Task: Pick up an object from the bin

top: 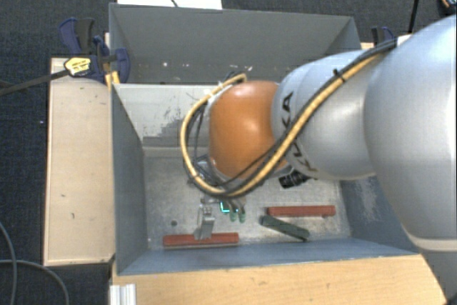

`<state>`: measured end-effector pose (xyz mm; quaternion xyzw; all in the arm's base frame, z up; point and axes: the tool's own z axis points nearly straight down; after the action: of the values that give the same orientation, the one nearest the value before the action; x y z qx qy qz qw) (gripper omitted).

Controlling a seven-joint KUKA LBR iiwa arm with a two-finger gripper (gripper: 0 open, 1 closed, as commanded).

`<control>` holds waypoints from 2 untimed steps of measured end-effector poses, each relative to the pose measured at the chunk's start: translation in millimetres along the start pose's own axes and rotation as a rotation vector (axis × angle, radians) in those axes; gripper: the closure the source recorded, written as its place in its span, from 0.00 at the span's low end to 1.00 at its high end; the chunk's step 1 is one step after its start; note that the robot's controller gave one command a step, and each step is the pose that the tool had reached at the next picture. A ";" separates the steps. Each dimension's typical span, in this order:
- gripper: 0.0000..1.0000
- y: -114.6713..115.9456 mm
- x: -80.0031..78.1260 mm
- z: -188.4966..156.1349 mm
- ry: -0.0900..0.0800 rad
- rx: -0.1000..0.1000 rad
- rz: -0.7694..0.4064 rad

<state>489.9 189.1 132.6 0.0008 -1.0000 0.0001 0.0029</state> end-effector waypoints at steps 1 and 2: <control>0.00 -55.0 -62.1 63.2 -0.008 0.002 -0.121; 0.00 -82.6 -103.0 -19.1 -0.018 -0.001 -0.011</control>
Offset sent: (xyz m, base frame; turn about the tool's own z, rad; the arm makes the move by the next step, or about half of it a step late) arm 0.0606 -0.0514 -0.0616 -0.1267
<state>593.2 106.6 151.1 0.0064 -1.0000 -0.0004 -0.0060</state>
